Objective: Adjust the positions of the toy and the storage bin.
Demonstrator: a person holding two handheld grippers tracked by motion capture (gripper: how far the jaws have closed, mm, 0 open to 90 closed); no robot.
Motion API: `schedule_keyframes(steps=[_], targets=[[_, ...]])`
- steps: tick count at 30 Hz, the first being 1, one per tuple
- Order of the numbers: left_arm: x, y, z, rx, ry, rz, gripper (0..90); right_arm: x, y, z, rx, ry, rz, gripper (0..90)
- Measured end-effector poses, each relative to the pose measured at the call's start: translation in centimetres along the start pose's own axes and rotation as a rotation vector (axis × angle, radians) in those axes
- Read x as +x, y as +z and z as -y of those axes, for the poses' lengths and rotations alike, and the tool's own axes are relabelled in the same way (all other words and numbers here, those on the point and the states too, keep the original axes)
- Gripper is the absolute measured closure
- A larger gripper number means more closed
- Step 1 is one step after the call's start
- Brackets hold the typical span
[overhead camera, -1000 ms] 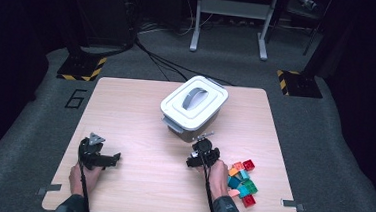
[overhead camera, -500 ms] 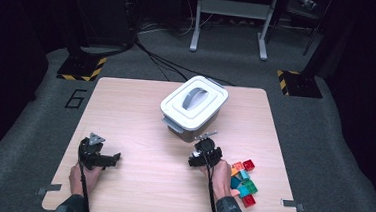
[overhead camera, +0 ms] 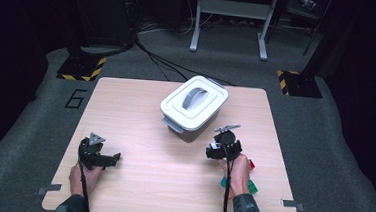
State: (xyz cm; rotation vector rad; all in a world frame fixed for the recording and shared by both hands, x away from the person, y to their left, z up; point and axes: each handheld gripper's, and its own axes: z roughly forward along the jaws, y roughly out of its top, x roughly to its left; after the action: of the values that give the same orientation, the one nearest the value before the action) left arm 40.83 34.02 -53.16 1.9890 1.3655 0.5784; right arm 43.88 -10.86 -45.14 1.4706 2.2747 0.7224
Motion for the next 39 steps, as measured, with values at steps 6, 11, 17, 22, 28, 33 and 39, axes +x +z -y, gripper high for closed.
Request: schedule_keyframes(steps=[6, 11, 17, 22, 28, 33, 39], targets=[[0.0, 0.0, 0.0, 0.000, 0.001, 0.000, 0.0, -2.6, -0.9, 0.3, -0.006, 0.028, 0.035, 25.0], [0.0, 0.0, 0.0, 0.000, 0.000, -0.001, 0.0, -5.2, -1.1, 0.9, 0.004, 0.065, 0.068, 25.0], [0.0, 0.0, 0.0, 0.007, 0.001, -0.001, 0.0, -7.8, -0.8, 1.9, 0.038, 0.119, 0.095, 25.0], [0.0, 0.0, 0.0, 0.007, 0.001, -0.001, 0.0, -9.3, 0.5, 2.5, 0.073, 0.158, 0.107, 24.9], [0.0, 0.0, 0.0, 0.007, 0.001, -0.001, 0.0, -10.1, 1.8, 2.7, 0.105, 0.199, 0.089, 24.8], [0.0, 0.0, 0.0, 0.007, 0.001, -0.001, 0.0, -10.5, 2.7, 2.8, 0.123, 0.213, 0.084, 24.7], [0.0, 0.0, 0.0, 0.007, 0.001, -0.001, 0.0, -10.3, 3.6, 3.0, 0.155, 0.194, 0.090, 24.6]])
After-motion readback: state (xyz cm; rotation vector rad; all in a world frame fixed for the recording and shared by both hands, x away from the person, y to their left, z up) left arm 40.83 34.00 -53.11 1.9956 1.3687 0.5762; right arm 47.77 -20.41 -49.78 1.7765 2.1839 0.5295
